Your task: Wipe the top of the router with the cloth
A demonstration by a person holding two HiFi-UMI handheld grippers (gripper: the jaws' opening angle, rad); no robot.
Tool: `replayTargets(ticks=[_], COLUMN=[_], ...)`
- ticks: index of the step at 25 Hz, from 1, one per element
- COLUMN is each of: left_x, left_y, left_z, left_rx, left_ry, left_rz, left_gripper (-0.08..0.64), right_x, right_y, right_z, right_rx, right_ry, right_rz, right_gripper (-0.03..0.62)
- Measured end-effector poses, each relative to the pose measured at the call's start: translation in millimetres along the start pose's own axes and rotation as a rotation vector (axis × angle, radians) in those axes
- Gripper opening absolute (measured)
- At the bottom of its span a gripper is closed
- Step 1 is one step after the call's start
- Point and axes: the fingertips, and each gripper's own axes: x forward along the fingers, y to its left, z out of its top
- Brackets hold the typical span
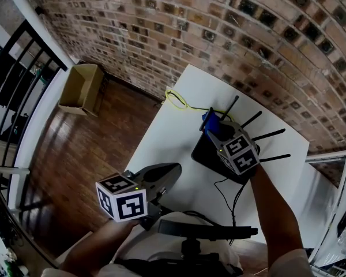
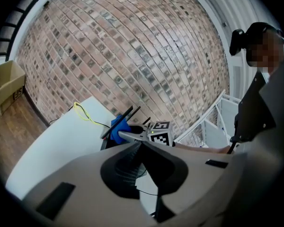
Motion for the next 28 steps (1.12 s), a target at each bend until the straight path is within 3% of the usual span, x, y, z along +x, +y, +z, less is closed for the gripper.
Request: replayTargets(ticks=[5,13,19,28], left_x=[-2.0,-4.7,-7.1,-4.1], left_y=[1.1,0.1,1.1,1.8], left_z=[-0.6,3.1,8.5,12.9], left_rx=[-0.007,-0.001,0.011,0.036], left_ry=[-0.004,-0.002,-0.003,0.044], left_rz=[0.003,-0.01,-0.028,-0.069], left_gripper=[0.026,0.026,0.025,0.025], right_x=[16.9,20.5,-18.8,-66.0], right_y=[3.2,-5.7,1.4,55.0], right_z=[-22.6,-29.4,-18.7,46.3], right_rx=[0.052,0.195,0.15,0.014], right_ry=[0.077,0.106,0.06,-0.081], right_rz=[-0.011,-0.073,-0.154,-0.11], right_gripper=[0.137,0.135,0.135,0.135])
